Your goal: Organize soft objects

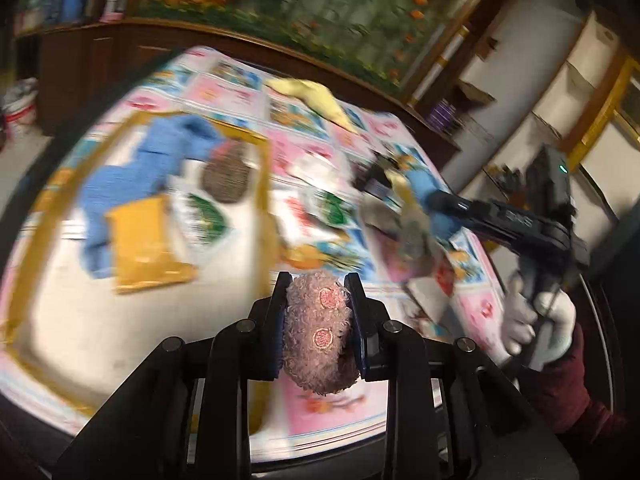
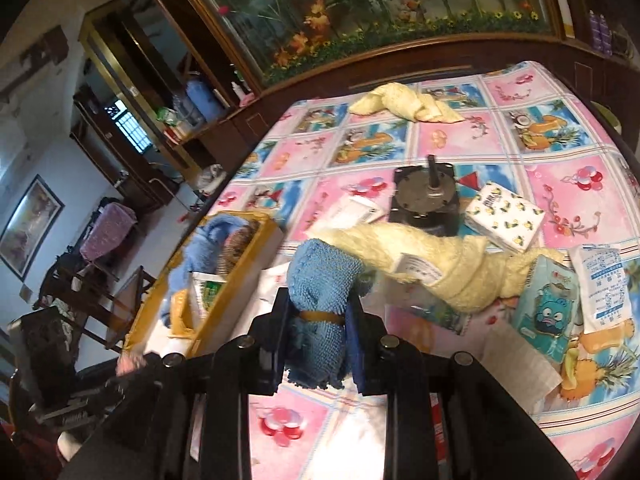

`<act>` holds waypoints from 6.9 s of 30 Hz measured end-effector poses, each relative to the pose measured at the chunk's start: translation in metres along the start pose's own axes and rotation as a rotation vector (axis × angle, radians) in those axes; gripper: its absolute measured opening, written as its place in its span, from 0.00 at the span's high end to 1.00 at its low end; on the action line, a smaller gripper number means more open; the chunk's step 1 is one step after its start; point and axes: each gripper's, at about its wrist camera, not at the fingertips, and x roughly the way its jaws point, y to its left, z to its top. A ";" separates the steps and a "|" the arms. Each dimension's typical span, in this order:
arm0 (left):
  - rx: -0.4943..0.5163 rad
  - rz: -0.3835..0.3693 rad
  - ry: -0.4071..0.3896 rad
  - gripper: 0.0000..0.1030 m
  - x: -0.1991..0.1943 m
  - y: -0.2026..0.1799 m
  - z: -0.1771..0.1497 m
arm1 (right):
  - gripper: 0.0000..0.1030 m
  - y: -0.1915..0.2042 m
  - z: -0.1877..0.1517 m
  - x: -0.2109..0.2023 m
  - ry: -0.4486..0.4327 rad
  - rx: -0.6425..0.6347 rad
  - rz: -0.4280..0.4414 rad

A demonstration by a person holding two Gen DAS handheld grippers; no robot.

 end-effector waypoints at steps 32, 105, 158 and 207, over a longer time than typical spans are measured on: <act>-0.234 0.263 -0.047 0.49 -0.018 0.116 0.004 | 0.76 0.160 -0.035 0.151 0.315 -0.207 0.153; -0.134 0.057 0.027 0.49 0.010 0.032 -0.001 | 0.90 0.092 -0.069 0.031 0.426 -0.515 -0.056; 0.399 0.000 0.246 0.73 0.182 -0.147 -0.029 | 0.40 -0.084 -0.060 -0.016 0.004 0.292 -0.222; -0.114 0.346 0.084 0.64 0.018 0.082 -0.015 | 0.70 0.160 -0.013 0.130 0.297 -0.334 0.097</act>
